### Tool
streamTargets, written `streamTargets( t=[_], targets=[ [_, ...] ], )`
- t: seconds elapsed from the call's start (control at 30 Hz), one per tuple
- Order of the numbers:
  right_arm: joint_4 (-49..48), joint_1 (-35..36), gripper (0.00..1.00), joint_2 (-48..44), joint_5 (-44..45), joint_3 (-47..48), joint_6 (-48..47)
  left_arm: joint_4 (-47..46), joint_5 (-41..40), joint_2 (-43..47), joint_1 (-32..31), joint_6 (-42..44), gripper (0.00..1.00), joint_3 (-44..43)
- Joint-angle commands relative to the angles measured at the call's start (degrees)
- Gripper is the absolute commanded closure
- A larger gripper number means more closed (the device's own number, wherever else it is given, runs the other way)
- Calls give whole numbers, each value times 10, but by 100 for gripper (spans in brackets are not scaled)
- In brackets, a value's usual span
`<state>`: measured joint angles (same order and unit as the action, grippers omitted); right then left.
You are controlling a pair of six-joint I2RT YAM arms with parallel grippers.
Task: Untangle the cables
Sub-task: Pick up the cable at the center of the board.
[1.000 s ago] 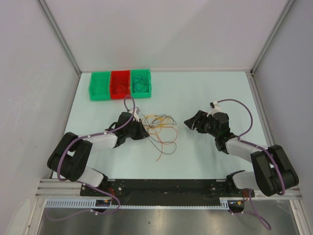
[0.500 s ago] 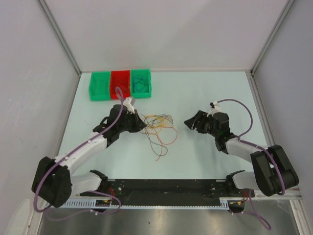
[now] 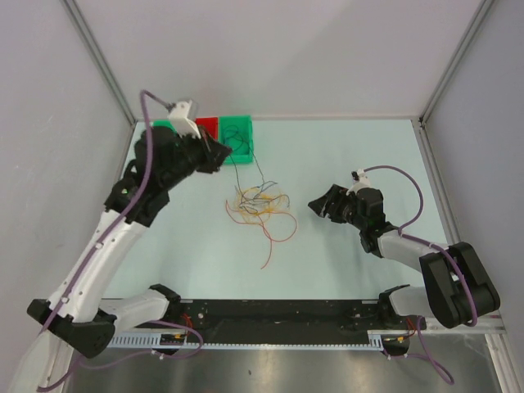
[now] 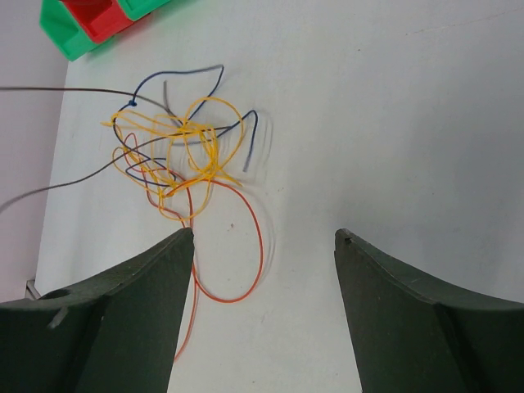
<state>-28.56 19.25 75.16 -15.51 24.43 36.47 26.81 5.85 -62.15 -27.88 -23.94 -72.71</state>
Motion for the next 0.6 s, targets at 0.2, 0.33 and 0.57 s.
streamTargets(
  t=[0.2,0.33,0.57],
  targets=[
    [-14,-1,26,-4,-1,4,2,26,22,-99,-2,107,100,-406],
    [-15,-1,26,-4,-1,4,2,26,23,-140,-2,123,100,-535],
    [-15,-2,26,-6,-2,3,2,25,-57,-125,-1,159,100,-523]
  ],
)
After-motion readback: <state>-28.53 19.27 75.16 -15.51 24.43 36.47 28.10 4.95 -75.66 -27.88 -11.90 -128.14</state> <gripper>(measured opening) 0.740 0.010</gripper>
